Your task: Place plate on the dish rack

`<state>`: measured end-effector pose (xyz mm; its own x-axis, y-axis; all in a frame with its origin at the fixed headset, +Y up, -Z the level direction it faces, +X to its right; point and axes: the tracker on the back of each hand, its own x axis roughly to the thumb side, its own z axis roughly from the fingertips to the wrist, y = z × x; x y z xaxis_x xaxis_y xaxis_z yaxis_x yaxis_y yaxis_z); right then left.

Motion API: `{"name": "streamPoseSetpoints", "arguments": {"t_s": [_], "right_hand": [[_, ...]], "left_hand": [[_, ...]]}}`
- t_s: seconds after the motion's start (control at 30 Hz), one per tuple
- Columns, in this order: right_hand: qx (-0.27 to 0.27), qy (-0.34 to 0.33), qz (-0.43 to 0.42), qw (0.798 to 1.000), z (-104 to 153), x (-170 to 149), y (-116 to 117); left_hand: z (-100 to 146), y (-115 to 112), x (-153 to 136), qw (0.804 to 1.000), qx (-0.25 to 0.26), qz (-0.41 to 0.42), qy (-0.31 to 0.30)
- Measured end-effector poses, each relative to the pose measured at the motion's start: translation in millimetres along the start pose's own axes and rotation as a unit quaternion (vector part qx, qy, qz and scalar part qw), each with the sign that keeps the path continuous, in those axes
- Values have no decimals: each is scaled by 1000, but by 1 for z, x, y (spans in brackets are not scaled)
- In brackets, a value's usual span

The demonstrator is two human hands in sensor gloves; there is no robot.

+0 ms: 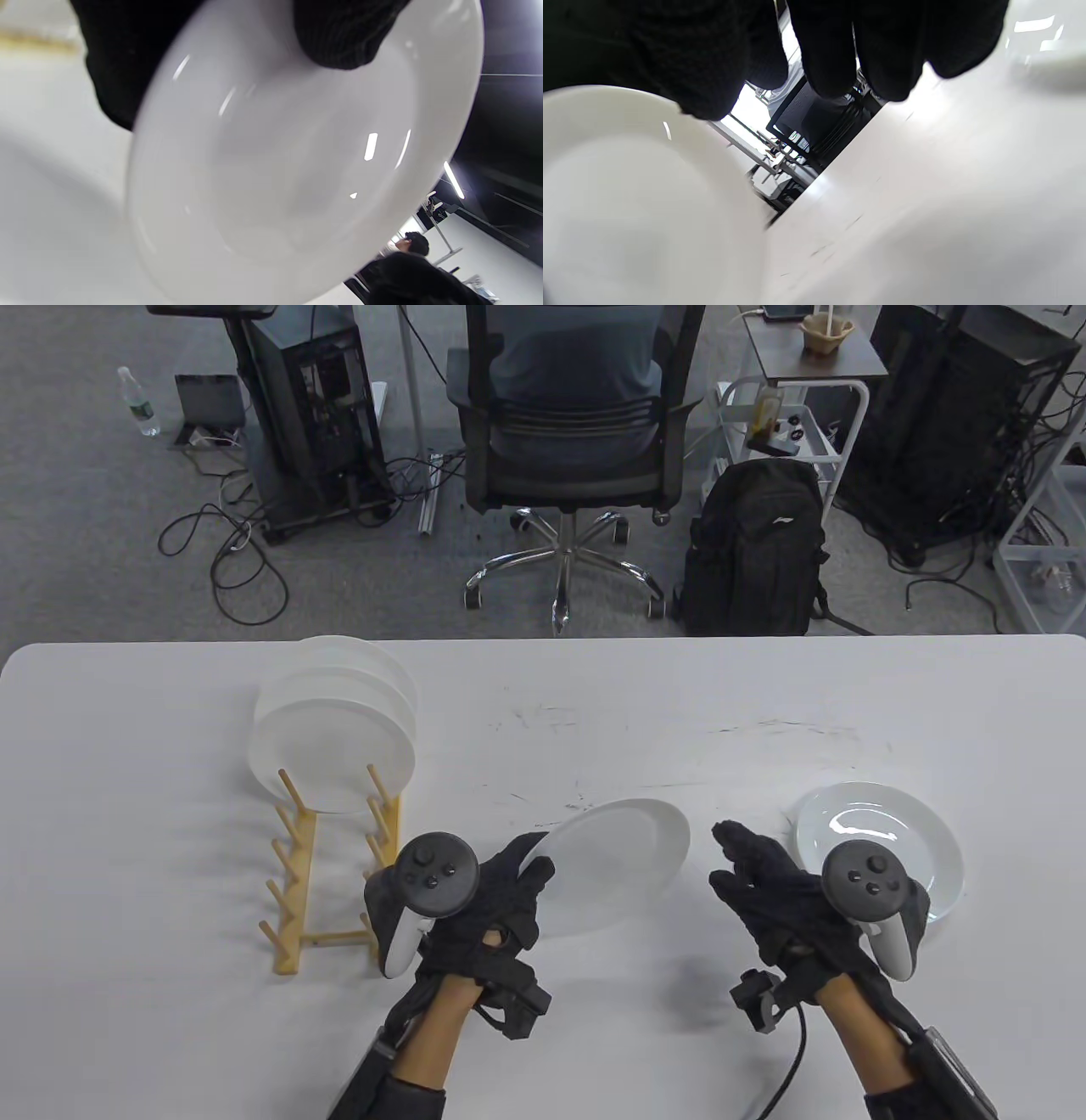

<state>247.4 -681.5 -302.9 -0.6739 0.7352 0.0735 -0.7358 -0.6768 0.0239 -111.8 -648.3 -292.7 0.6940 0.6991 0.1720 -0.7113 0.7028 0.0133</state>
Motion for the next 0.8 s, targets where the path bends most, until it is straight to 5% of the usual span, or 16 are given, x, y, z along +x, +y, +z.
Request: {"name": "streamPoseSetpoints", "arguments": {"t_s": [0.23, 0.5, 0.8], "right_hand": [[9, 30, 212, 977, -7, -19, -4], [26, 53, 192, 980, -12, -28, -5], [44, 60, 190, 979, -14, -31, -1]], "left_hand": [[-12, 74, 42, 956, 139, -246, -83], [-53, 126, 34, 874, 92, -476, -17], [-82, 140, -33, 864, 30, -497, 75]]}}
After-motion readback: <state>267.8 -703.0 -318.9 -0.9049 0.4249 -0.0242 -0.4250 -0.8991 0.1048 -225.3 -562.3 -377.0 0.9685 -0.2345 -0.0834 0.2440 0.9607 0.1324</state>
